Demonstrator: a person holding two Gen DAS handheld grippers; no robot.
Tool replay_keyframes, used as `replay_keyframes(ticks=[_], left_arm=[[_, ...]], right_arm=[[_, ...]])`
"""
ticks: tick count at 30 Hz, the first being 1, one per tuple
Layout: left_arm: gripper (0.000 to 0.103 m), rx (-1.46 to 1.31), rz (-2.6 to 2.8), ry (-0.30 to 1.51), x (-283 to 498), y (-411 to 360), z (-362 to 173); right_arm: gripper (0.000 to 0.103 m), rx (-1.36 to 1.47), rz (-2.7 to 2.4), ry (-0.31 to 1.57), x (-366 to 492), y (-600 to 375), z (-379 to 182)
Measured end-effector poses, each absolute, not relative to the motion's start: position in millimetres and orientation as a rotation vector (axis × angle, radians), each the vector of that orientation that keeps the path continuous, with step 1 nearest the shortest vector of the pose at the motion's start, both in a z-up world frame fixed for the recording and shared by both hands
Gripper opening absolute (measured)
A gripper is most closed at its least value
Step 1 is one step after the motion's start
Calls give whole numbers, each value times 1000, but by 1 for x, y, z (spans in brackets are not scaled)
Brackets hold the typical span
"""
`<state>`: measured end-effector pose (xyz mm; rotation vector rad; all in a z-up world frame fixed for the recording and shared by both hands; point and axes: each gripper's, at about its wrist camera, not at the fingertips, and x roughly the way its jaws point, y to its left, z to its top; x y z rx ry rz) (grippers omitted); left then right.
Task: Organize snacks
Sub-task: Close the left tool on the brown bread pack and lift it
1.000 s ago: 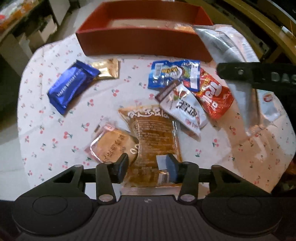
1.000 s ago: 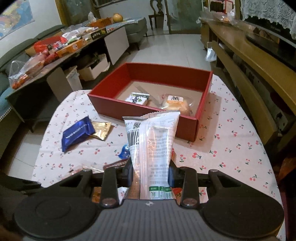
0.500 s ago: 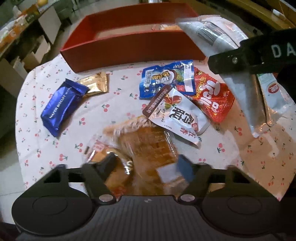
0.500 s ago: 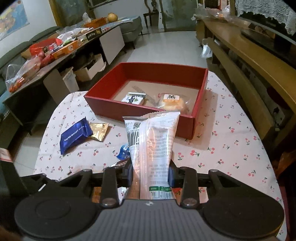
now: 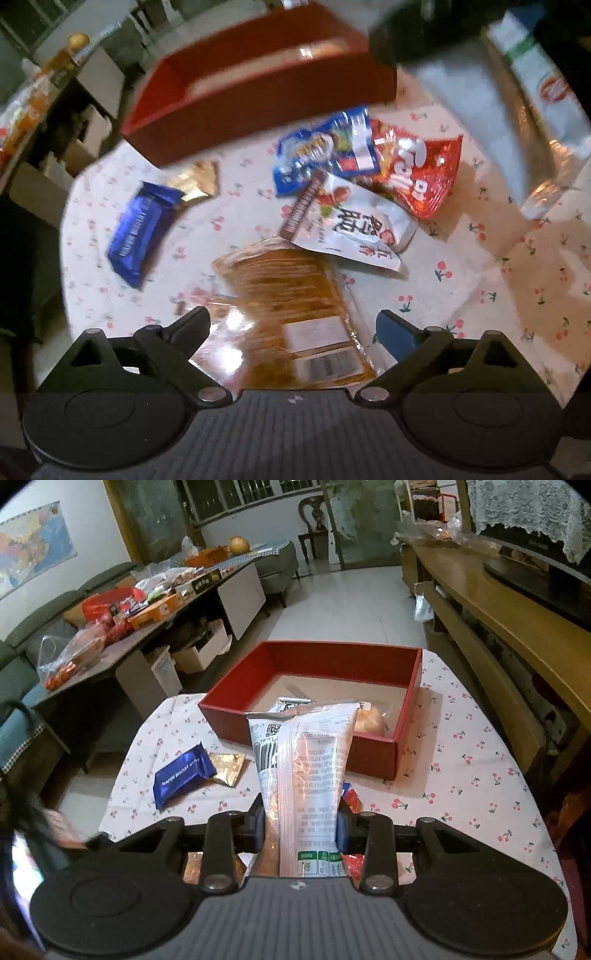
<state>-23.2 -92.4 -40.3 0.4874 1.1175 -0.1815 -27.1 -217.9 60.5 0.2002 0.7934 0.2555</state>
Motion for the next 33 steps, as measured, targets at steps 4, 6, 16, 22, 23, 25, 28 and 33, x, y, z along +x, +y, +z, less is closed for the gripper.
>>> replay_keyframes(ticks=[4, 6, 16, 22, 23, 25, 28, 33], left_arm=[[102, 436, -192, 1158, -14, -77, -56], [93, 438, -197, 1153, -14, -68, -52], [67, 304, -266, 1161, -16, -45, -32], [66, 210, -312, 1154, -21, -32, -16], [66, 197, -320, 1147, -21, -29, -11], [63, 173, -334, 1129, -21, -25, -2], [39, 119, -356, 1126, -14, -17, 8], [48, 109, -363, 1150, -8, -8, -1]], right_arm=[[53, 187, 254, 826, -19, -213, 52], [53, 177, 255, 842, -16, -210, 48], [53, 148, 241, 857, -15, -203, 41], [53, 140, 232, 858, -13, -200, 41], [53, 140, 229, 858, -12, -200, 41], [53, 138, 226, 861, -10, -199, 40], [53, 138, 215, 870, -7, -198, 39], [53, 125, 200, 895, -1, -194, 33]])
